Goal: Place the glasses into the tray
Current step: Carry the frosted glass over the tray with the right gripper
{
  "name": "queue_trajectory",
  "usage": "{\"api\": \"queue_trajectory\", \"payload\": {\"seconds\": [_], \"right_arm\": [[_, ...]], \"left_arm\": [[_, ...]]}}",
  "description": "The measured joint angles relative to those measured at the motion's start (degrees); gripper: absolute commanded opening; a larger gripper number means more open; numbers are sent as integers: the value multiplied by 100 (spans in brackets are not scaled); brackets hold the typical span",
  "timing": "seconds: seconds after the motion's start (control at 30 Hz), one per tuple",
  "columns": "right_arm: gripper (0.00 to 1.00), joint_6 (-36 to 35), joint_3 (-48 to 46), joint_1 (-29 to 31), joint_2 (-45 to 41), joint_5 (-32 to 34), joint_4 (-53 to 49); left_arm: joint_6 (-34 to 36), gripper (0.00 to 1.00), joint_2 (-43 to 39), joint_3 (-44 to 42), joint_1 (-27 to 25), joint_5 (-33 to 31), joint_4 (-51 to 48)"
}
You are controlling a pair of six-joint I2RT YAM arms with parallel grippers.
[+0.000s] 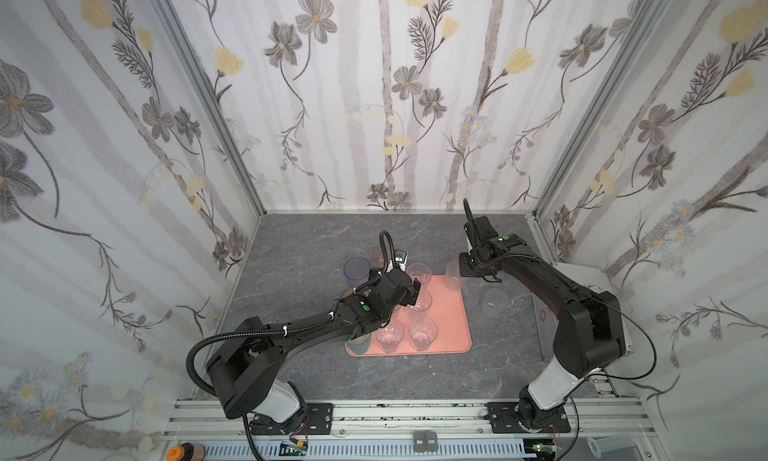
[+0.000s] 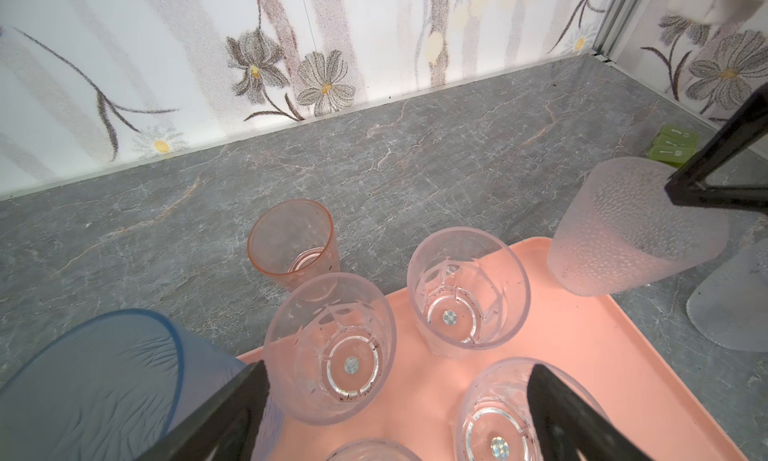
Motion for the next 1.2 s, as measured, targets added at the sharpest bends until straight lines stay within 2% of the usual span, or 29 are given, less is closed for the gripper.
{"api": "queue_trajectory", "payload": {"seconds": [0.37, 0.67, 0.73, 0.9, 1.03, 1.2], "right_arm": [[0, -90, 369, 107, 625, -111, -2], [1, -90, 448, 131, 778, -188, 90], [6, -90, 466, 131, 789, -190, 105], [26, -105, 490, 142, 785, -190, 24], [30, -111, 496, 175, 614, -190, -22], [32, -107, 157, 184, -55, -243, 13]], "left_arm": [[-4, 99, -68, -79, 0, 7, 37], [-4, 99, -63, -96, 0, 7, 46], [-7, 99, -66, -111, 0, 7, 50], [-9, 99, -85, -131, 0, 4, 70], [-17, 100, -87, -131, 0, -7, 74], [-114, 100, -94, -210, 0, -210, 81]]}}
